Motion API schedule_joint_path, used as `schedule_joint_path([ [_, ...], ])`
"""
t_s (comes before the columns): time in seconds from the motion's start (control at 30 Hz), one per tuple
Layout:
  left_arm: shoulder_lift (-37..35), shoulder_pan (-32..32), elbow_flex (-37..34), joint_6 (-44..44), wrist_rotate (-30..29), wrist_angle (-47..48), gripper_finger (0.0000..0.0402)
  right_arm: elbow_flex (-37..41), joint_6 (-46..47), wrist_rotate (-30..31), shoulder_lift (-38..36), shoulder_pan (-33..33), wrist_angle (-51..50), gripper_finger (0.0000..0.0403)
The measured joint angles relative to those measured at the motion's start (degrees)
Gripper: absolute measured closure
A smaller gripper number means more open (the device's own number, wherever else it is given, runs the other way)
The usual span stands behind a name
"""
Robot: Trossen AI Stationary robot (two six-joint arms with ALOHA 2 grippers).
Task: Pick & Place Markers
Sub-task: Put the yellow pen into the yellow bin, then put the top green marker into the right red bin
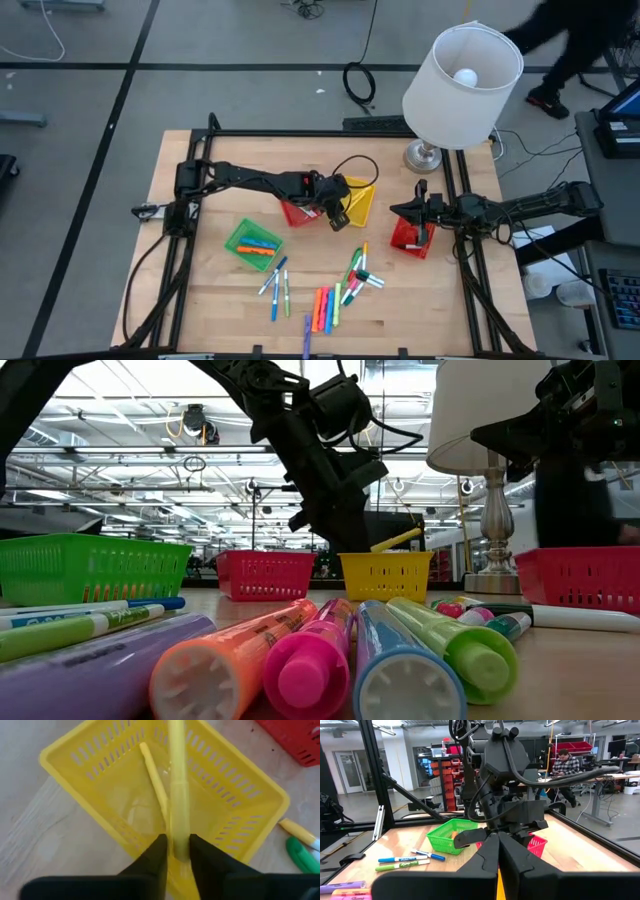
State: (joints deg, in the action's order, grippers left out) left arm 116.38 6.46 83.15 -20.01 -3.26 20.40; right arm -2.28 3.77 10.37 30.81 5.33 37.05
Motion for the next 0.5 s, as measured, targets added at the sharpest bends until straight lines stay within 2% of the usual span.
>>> schedule_joint_path([
  [0.13, 0.00, 0.17, 0.00, 0.22, 0.27, -0.23, 0.0243, 0.00, 0.02, 0.00, 0.00, 0.00, -0.01, 0.0403],
  [0.27, -1.37, 0.39, -0.02, 0.88, 0.32, -0.75, 0.0204, 0.00, 0.02, 0.00, 0.00, 0.00, -0.01, 0.0403],
  [0.4, -5.67, 0.35, -0.02, 6.45, 1.00, 0.11, 0.0191, 0.01, 0.03, -0.01, 0.01, 0.00, -0.01, 0.0403],
  [0.5, -12.00, -0.40, -0.02, 9.96, 1.79, 2.66, 0.0203, 0.00, 0.03, 0.00, 0.00, 0.00, -0.01, 0.0403],
])
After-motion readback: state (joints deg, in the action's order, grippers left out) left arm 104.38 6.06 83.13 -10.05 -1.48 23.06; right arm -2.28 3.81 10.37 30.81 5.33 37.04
